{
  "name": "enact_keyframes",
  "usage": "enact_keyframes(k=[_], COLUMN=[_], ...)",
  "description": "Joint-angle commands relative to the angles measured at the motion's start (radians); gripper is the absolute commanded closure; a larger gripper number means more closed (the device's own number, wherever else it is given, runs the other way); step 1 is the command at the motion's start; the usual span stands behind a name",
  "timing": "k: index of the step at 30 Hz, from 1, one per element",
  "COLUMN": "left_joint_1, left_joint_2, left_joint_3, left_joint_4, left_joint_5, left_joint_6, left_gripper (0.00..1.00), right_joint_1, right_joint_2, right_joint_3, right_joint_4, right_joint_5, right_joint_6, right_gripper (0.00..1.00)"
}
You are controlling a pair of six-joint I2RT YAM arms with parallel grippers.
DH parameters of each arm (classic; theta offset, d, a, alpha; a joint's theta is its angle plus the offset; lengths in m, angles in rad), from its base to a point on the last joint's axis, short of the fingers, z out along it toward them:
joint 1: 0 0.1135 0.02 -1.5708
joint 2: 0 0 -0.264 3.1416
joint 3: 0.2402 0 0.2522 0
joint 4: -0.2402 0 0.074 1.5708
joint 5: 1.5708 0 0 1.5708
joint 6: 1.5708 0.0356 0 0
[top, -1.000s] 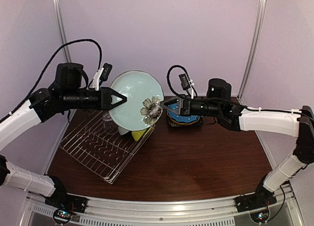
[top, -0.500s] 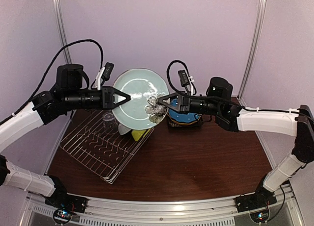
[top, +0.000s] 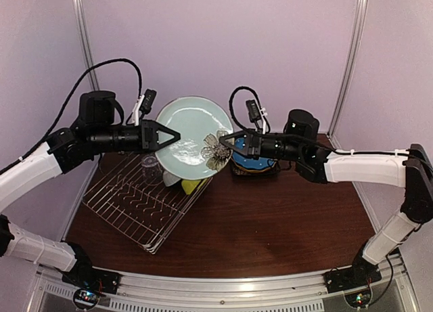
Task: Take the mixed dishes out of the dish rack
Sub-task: Pass from the left arm to the right, then place the plate with another plate.
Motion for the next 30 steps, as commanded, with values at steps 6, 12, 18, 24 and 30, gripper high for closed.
enact_keyframes(k=[6, 12, 18, 24, 30], left_joint_1=[0.018, 0.018, 0.018, 0.018, 0.018], left_joint_2=[-0.026, -0.039, -0.053, -0.069, -0.072], left_joint_3=[-0.006, -0.003, 0.004, -0.005, -0.007], left_joint_4=[0.116, 0.081, 0.051, 0.043, 0.039], left_joint_5=[-0.058, -0.117, -0.152, -0.165, -0.170], left_joint_6=[0.011, 0.020, 0.034, 0.036, 0.041], left_gripper=[0.40, 0.03, 0.03, 0.03, 0.03], right_joint_1=[-0.032, -0.102, -0.230, -0.380, -0.482], right_joint_2=[-0.015, -0.035, -0.064, -0.057, 0.008], right_joint_3=[-0.011, -0.013, -0.015, -0.010, 0.061], right_joint_4=[0.097, 0.063, -0.100, -0.230, -0.357], right_joint_5=[-0.040, -0.030, 0.011, 0.045, 0.087], right_joint_6=[0.102, 0.128, 0.078, 0.025, -0.053], right_gripper=[1.00, 1.00, 1.00, 1.00, 1.00])
